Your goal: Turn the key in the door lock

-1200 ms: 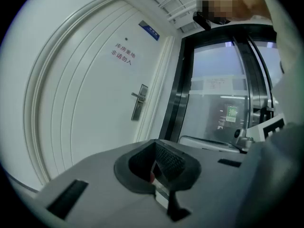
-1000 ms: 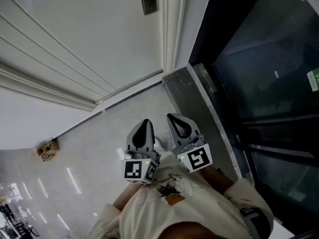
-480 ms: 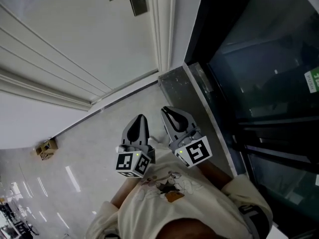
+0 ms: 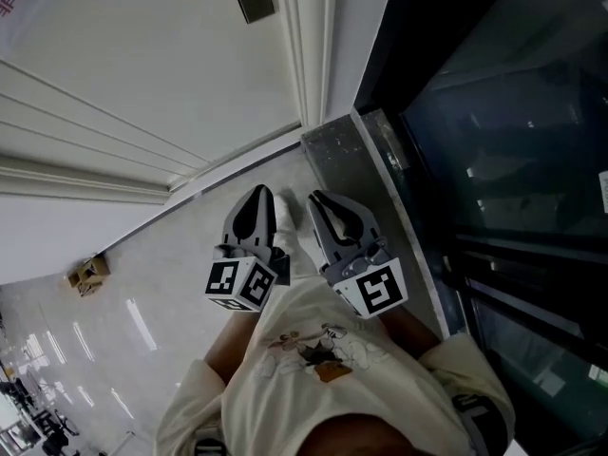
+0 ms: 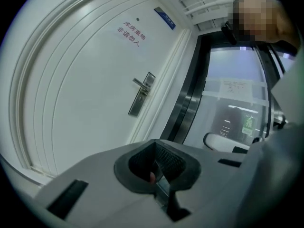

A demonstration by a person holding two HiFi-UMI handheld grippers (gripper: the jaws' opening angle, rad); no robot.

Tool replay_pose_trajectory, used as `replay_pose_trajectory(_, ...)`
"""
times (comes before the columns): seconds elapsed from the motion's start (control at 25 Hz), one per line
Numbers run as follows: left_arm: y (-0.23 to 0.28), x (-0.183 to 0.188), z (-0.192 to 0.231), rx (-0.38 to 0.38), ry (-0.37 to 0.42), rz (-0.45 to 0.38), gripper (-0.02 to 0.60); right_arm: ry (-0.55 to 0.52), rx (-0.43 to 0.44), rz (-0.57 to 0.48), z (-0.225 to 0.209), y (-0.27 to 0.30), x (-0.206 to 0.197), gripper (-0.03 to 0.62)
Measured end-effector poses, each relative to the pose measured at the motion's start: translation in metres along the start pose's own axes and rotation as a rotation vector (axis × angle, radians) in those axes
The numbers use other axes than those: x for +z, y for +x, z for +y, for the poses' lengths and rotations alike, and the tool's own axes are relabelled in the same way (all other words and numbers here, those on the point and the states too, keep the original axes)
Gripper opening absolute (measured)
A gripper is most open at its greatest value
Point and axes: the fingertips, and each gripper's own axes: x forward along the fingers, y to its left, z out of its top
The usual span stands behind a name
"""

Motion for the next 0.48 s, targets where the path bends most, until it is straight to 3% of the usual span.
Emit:
replay_pose_trajectory(0.28, 0.095, 0.056, 0.059, -0.083, -0.066, -0.043, 0.006, -0.051, -0.003, 0.025, -0.039, 0.101, -0.005, 0.012)
replay_pose_trajectory(0.36, 0.118, 0.072, 0.072, -0.084, -0.066, -0.061, 0.006, -0.070, -0.025, 0.020, -0.052, 0.125, -0.003, 0.012)
replay_pose_trajectory(0.48, 0.150, 0.094, 0.080, -0.149, -0.093, -0.066, 0.006, -0.086, -0.069, 0.020, -0.067, 0.150, -0.002, 0.012)
